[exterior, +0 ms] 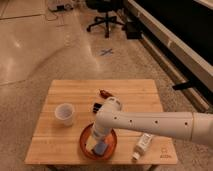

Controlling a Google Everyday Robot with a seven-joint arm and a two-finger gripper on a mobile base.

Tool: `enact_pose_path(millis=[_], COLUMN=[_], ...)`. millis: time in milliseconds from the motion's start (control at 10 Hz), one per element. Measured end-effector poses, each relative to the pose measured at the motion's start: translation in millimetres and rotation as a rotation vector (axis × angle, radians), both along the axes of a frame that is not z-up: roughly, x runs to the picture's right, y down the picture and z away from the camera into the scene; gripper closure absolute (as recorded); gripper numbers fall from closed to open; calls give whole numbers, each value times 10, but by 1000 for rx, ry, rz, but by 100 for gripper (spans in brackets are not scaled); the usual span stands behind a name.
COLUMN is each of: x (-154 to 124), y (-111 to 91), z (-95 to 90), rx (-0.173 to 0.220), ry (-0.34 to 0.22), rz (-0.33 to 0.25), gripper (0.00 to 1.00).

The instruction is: Place the white sponge in the ceramic cup

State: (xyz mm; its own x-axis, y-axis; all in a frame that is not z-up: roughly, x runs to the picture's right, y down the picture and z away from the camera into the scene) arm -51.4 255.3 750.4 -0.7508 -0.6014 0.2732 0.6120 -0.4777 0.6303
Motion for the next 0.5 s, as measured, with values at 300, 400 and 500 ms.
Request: enact_pose_path(millis=[300, 400, 500], x=[-27, -43, -76], y=[159, 202, 273], z=[83, 96, 119], rx=[-5, -9, -16], ry=[8, 9, 9], rz=[-14, -17, -22], gripper=[20, 20, 20])
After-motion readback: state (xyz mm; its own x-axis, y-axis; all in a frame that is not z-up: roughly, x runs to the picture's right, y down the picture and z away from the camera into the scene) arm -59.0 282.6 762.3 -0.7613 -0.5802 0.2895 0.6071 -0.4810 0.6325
